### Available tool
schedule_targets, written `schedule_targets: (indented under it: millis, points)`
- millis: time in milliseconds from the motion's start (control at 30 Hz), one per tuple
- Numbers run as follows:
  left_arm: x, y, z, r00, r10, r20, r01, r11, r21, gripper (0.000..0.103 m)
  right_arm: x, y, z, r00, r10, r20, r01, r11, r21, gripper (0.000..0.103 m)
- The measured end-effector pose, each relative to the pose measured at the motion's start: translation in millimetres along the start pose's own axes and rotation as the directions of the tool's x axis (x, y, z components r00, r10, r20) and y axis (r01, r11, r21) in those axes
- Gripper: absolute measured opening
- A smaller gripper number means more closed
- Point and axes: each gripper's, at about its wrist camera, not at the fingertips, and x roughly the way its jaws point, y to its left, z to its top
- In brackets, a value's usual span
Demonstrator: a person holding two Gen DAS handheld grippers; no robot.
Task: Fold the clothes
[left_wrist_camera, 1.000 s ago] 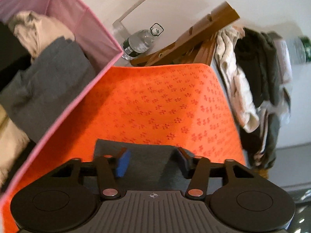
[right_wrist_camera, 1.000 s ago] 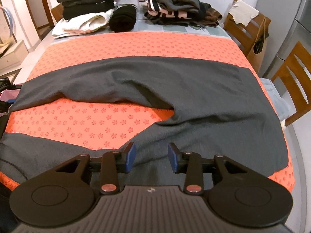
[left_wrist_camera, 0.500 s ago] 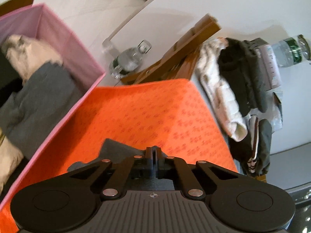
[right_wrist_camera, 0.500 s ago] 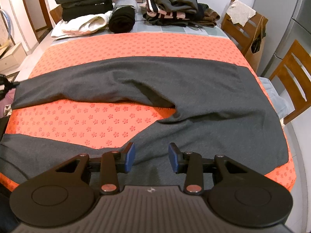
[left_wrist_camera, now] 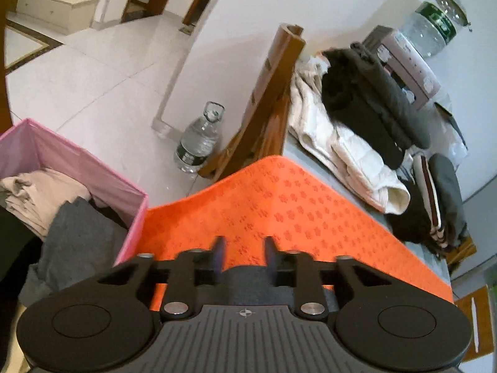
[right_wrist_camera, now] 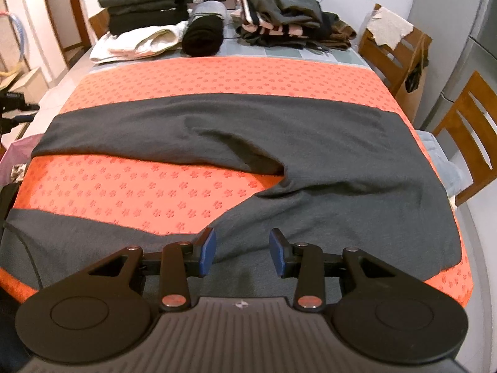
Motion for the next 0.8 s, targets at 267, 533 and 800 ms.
schedule_targets:
  millis: [267,533,800]
  points:
    - [-48,5,-21,1.0,-0.006,-0.01,0.007,0.996,0.085,0.041,0,13,-24,0.994,0.094,-0.052,-0.102,0.976,-0.194,0.043]
    - [-97,-4,-73,0.997,-0.025,-0.071,0.046,0.946,0.321,0.047,16,31,-43,0.967,0.222,-0.124,-0.252,0.898,-0.36,0.043]
    - [-129,19,-123,0.985,0.09,-0.149,-0.022,0.914,0.405,0.047,29,31,-37,0.95,0.282,-0.134,-0.312,0.844,-0.437,0.044]
